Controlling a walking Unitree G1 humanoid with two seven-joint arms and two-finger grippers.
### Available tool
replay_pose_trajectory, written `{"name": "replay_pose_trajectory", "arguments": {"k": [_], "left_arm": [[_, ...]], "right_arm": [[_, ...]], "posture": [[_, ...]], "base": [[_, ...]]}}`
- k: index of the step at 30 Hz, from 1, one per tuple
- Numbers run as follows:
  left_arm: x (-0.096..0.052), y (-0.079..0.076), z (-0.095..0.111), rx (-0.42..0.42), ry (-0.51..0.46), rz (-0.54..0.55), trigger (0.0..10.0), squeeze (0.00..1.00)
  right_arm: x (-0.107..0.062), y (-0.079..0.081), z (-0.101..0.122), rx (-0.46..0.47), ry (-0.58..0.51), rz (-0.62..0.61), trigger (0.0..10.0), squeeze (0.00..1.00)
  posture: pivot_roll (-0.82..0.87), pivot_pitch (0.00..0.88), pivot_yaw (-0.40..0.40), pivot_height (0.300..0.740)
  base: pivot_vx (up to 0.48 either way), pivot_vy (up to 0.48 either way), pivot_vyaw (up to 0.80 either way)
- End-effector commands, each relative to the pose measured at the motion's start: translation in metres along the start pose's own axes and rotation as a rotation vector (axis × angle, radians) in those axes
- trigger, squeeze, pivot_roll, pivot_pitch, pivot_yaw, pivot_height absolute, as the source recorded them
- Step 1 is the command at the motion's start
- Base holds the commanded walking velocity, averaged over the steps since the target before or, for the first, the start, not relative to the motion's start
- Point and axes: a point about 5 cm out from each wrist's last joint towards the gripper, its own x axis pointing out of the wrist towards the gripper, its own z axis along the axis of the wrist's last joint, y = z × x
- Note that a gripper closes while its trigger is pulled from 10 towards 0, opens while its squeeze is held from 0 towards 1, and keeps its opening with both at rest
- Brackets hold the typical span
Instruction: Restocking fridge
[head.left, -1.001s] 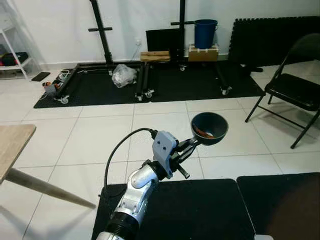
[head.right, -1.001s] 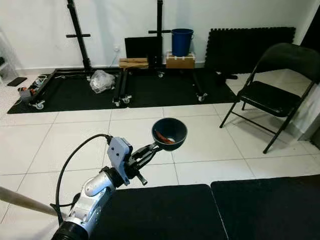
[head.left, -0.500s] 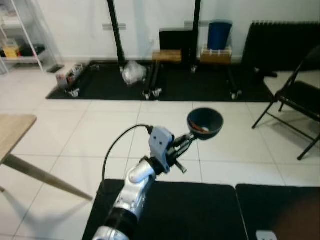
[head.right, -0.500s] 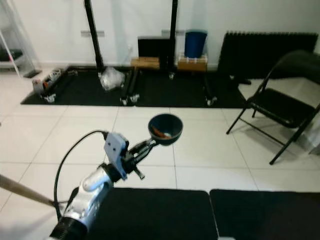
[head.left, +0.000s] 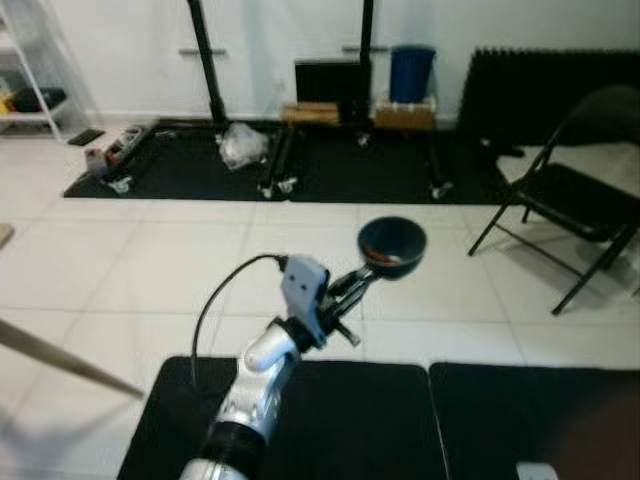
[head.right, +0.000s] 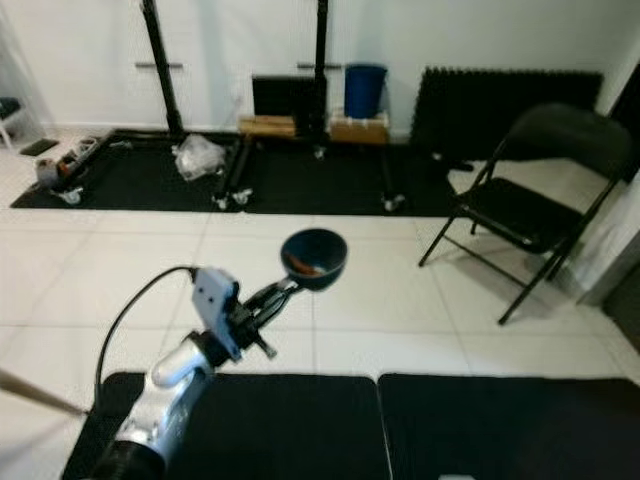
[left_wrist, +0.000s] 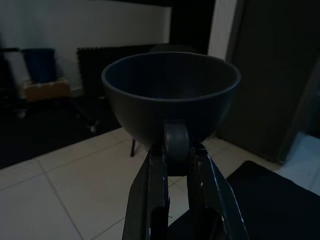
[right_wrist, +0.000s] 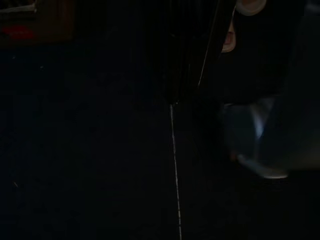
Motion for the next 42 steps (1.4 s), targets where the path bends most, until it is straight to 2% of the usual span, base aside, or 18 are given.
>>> {"name": "replay_pose_trajectory", "arguments": {"k": [1, 17, 42], "left_arm": [[0.000, -0.001, -0.002, -0.006, 0.004, 0.002, 10.0, 0.00], [-0.003, -0.005, -0.003, -0.016, 0.000, 0.004, 10.0, 0.00], [0.004, -0.010, -0.005, -0.036, -0.012, 0.007, 10.0, 0.00]], "right_arm": [[0.000, -0.004, 0.007, -0.019, -0.019, -0.009, 10.0, 0.00], [0.002, 0.003, 0.013, -0.039, -0.032, 0.012, 10.0, 0.00], [0.000, -0.008, 0.010, -0.041, -0.023, -0.011, 10.0, 0.00]], "posture": [[0.02, 0.000, 0.002, 0.740], [0.03, 0.000, -0.012, 0.740], [0.00, 0.000, -0.025, 0.740]], "base": [[0.000, -0.428, 0.00], [0.000, -0.426, 0.00], [0.000, -0.428, 0.00]]}}
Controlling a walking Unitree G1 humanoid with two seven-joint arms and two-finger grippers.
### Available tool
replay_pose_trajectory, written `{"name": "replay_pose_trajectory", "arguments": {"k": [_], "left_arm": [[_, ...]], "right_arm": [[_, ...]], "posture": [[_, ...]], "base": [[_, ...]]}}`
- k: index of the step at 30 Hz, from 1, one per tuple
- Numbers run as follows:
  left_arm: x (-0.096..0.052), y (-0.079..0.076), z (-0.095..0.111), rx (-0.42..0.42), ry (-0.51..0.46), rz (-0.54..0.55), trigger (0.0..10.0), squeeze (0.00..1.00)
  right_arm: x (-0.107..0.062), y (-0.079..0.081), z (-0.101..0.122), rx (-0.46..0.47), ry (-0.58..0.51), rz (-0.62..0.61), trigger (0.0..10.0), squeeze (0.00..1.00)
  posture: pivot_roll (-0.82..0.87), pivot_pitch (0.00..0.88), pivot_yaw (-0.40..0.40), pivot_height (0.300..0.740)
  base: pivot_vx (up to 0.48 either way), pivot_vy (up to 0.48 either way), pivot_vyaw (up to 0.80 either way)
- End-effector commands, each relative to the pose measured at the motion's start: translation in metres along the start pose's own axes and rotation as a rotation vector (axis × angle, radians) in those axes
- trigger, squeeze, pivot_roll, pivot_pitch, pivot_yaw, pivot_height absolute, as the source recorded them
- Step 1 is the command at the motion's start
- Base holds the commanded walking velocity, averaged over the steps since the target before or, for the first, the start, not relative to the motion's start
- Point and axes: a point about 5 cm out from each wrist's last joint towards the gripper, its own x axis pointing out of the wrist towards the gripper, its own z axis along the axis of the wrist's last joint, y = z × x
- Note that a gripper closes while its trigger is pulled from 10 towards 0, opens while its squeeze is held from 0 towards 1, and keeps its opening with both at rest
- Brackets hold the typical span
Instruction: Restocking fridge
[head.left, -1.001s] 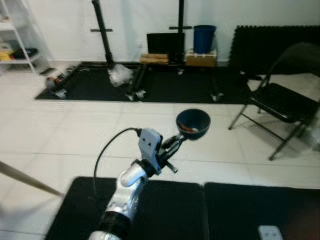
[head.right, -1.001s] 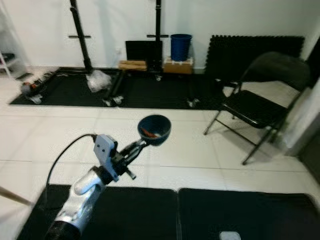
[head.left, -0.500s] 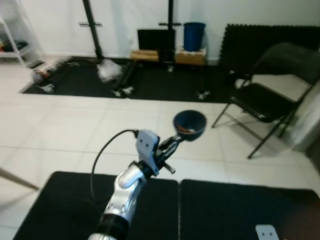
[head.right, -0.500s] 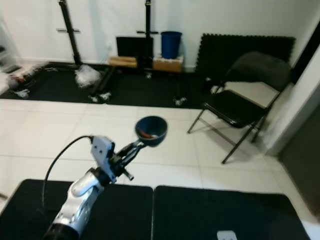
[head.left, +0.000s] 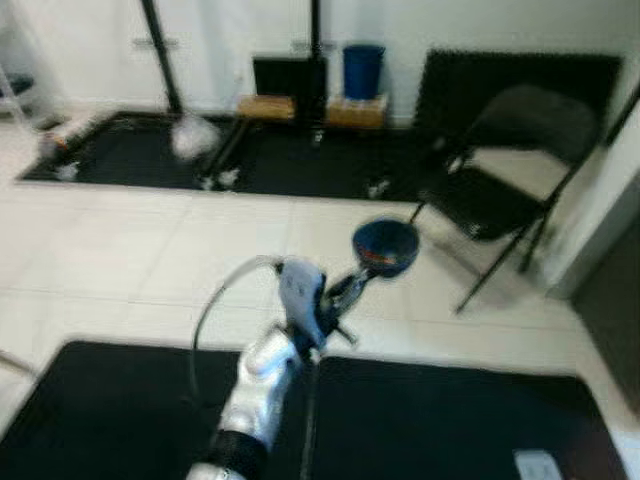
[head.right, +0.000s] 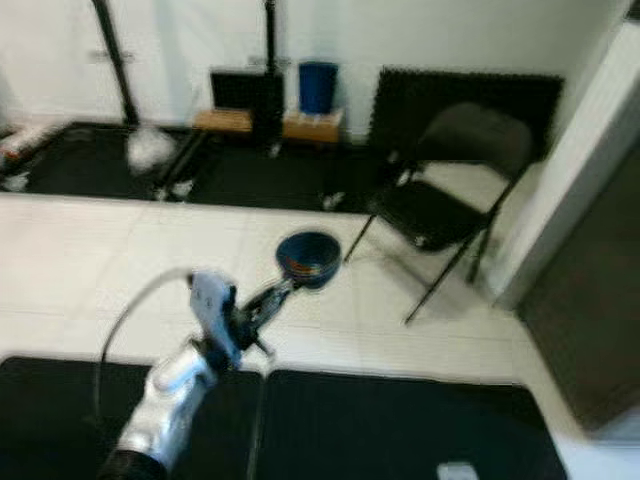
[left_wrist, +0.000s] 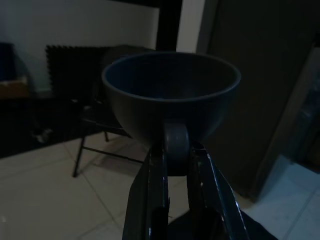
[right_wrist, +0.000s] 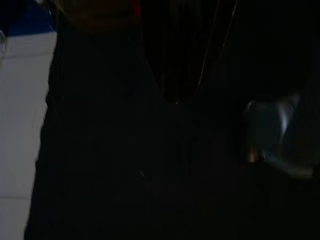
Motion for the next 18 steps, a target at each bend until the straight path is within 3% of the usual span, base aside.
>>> {"name": "replay_pose_trajectory", "arguments": {"k": [1, 7, 15, 18], "left_arm": [[-0.001, -0.001, -0.001, 0.001, 0.001, -0.003, 10.0, 0.00], [-0.003, 0.000, -0.002, 0.003, 0.007, -0.003, 10.0, 0.00], [-0.017, 0.003, -0.008, 0.029, 0.045, -0.004, 10.0, 0.00], [-0.041, 0.019, -0.012, 0.160, 0.126, 0.038, 10.0, 0.00]], "right_arm": [[0.000, -0.003, 0.003, 0.008, -0.006, -0.006, 10.0, 0.00], [0.000, -0.002, 0.003, 0.009, -0.006, -0.004, 10.0, 0.00], [0.000, 0.001, 0.003, 0.012, -0.008, 0.000, 10.0, 0.00], [0.000, 0.000, 0.000, 0.014, -0.002, -0.002, 10.0, 0.00]], "posture": [[0.00, 0.000, -0.025, 0.740], [0.00, 0.000, -0.023, 0.740], [0.00, 0.000, -0.016, 0.740], [0.01, 0.000, -0.015, 0.740]], "base": [[0.000, -0.424, 0.00], [0.000, -0.426, 0.00], [0.000, -0.425, 0.00], [0.000, -0.089, 0.00]]}}
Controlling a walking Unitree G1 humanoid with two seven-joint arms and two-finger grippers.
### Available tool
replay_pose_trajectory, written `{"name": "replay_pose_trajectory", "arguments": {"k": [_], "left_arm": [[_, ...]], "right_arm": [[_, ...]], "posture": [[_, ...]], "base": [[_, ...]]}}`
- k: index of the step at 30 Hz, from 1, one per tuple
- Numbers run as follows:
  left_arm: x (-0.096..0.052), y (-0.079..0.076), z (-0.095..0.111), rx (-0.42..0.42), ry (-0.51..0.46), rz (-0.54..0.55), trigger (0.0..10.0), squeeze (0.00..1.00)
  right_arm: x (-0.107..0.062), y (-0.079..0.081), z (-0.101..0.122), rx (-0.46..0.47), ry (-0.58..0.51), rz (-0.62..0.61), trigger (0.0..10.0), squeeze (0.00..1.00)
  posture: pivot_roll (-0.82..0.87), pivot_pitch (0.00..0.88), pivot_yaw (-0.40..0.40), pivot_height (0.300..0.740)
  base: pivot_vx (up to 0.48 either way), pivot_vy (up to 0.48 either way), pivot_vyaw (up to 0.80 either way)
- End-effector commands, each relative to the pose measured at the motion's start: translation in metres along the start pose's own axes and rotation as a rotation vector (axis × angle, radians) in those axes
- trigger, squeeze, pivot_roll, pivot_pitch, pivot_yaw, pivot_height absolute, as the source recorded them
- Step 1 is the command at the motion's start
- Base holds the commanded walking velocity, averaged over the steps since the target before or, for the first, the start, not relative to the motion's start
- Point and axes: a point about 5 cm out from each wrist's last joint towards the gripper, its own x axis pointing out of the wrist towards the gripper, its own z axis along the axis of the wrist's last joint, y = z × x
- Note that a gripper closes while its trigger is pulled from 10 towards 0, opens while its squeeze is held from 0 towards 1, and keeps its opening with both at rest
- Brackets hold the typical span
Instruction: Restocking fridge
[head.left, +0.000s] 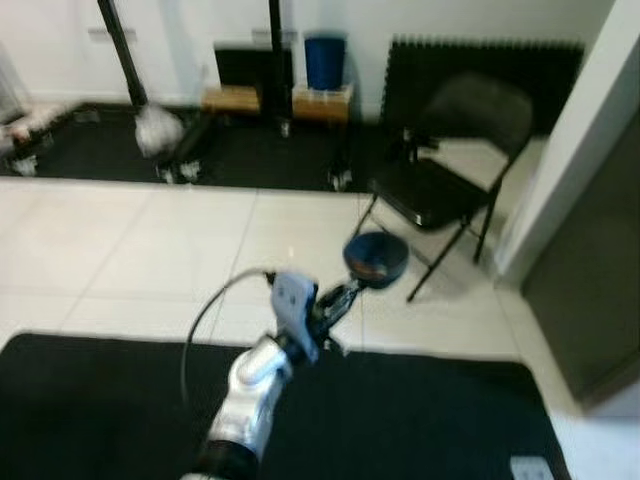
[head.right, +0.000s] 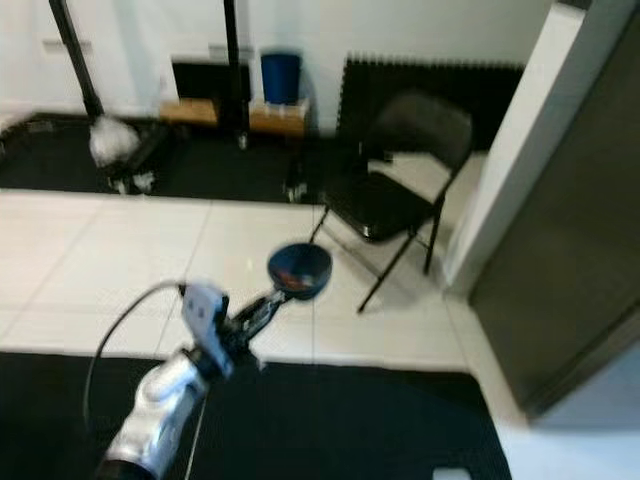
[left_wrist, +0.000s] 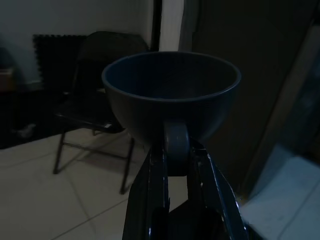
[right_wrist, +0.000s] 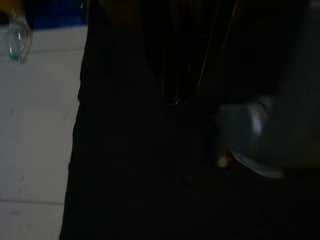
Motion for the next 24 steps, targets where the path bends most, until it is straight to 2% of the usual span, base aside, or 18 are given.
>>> {"name": "replay_pose_trajectory", "arguments": {"k": [1, 7, 12, 19, 24], "left_arm": [[-0.012, 0.007, -0.006, 0.084, 0.057, 0.021, 10.0, 0.00], [-0.016, 0.014, -0.009, 0.070, 0.070, 0.066, 10.0, 0.00], [-0.012, 0.009, -0.008, 0.047, 0.060, 0.043, 10.0, 0.00], [-0.003, -0.005, -0.009, 0.048, 0.041, 0.010, 10.0, 0.00], [-0.001, -0.008, -0.008, 0.049, 0.034, 0.005, 10.0, 0.00]], "right_arm": [[-0.001, -0.005, -0.003, 0.011, 0.008, -0.014, 10.0, 0.00], [-0.001, -0.006, -0.005, 0.011, 0.012, -0.016, 10.0, 0.00], [-0.001, -0.008, -0.005, 0.009, 0.013, -0.017, 10.0, 0.00], [-0.001, -0.006, -0.004, 0.007, 0.011, -0.014, 10.0, 0.00], [-0.001, -0.005, -0.004, 0.009, 0.011, -0.011, 10.0, 0.00]], "posture": [[0.01, 0.000, -0.014, 0.740], [0.01, 0.000, -0.015, 0.740], [0.01, 0.000, -0.018, 0.740], [0.01, 0.000, -0.011, 0.740], [0.01, 0.000, -0.012, 0.740]], "base": [[0.000, 0.000, 0.00], [0.000, 0.000, 0.00], [0.000, 0.000, 0.00], [0.408, 0.000, 0.00], [0.480, 0.000, 0.00]]}}
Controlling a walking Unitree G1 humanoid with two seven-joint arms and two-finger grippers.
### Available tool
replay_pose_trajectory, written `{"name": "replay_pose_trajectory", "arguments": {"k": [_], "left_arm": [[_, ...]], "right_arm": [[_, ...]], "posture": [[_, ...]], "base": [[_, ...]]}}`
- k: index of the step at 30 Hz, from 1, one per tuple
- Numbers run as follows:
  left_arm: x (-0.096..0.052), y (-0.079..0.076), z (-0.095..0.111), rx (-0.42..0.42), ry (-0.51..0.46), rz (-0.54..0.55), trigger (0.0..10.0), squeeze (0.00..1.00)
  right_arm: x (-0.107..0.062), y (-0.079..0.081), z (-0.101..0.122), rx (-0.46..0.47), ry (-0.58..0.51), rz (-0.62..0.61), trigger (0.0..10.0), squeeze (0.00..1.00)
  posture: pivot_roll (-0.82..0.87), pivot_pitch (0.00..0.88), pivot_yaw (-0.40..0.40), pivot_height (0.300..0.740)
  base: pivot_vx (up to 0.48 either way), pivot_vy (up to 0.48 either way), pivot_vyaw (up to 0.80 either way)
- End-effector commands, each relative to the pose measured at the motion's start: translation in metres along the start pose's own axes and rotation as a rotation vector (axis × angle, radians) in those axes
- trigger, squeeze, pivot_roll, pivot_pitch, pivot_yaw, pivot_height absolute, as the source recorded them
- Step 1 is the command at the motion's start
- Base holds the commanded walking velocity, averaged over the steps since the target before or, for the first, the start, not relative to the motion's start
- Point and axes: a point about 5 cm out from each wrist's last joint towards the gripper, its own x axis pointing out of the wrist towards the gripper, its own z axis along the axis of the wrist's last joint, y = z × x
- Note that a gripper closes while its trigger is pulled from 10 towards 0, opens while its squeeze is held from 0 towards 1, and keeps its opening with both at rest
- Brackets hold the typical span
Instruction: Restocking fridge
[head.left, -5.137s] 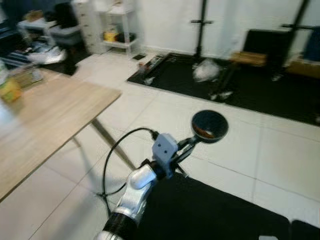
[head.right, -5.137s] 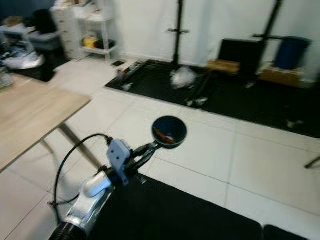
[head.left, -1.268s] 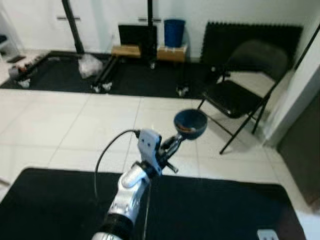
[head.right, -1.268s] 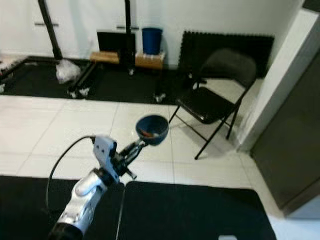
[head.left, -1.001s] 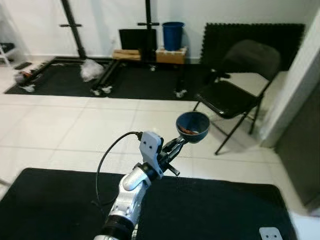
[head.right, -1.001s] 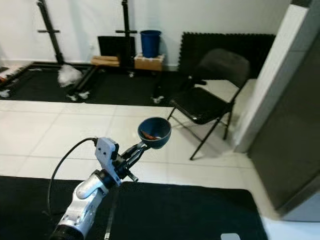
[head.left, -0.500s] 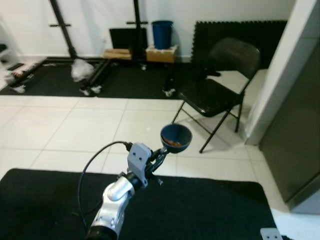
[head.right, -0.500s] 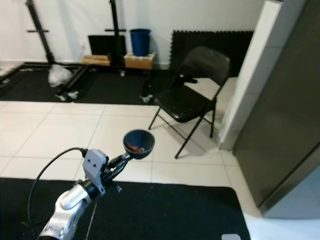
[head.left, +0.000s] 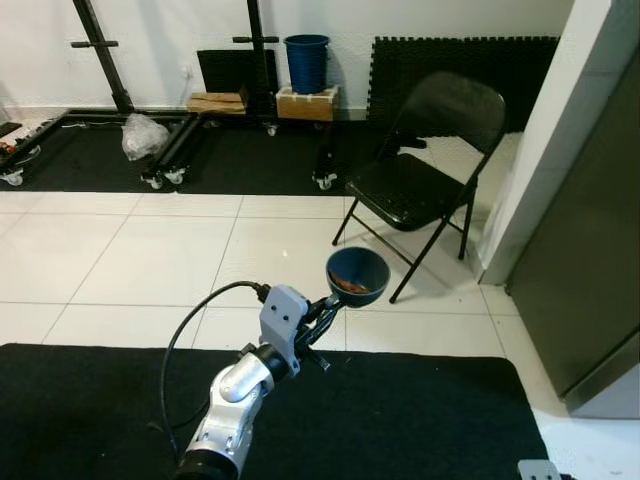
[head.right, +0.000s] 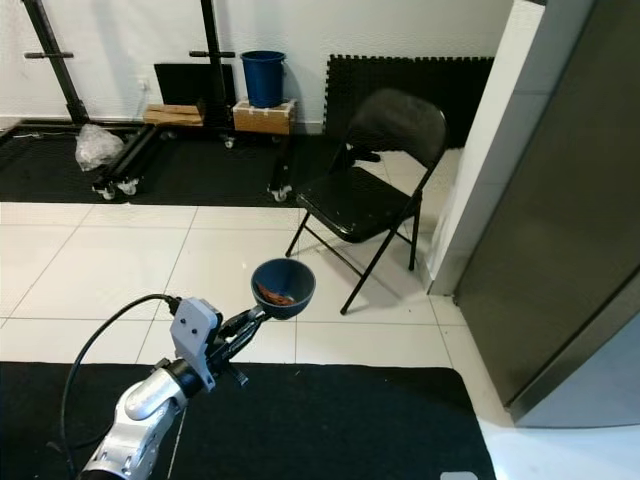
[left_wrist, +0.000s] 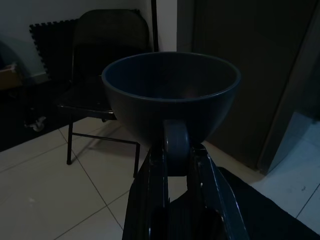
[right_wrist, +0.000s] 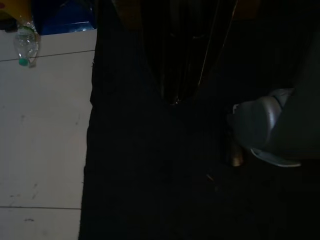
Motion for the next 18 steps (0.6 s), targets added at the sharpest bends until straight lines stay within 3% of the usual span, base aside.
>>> {"name": "replay_pose_trajectory", "arguments": {"k": [1, 16, 18], "left_arm": [[0.0051, -0.0054, 0.0023, 0.001, -0.018, -0.018, 10.0, 0.00], [0.0087, -0.0051, 0.0067, 0.020, -0.031, -0.038, 10.0, 0.00], [0.0090, -0.0057, 0.0070, 0.020, -0.033, -0.040, 10.0, 0.00]], "right_arm": [[0.0001, 0.0006, -0.0002, 0.011, 0.003, 0.002, 10.0, 0.00], [0.0002, 0.0044, -0.0024, 0.024, 0.013, 0.000, 10.0, 0.00], [0.0001, 0.0036, -0.0028, 0.024, 0.017, -0.002, 10.0, 0.00]], "posture": [[0.01, 0.000, -0.010, 0.740], [0.02, 0.000, -0.007, 0.740], [0.01, 0.000, -0.005, 0.740]], "base": [[0.480, 0.000, 0.00], [0.480, 0.000, 0.00], [0.480, 0.000, -0.78]]}}
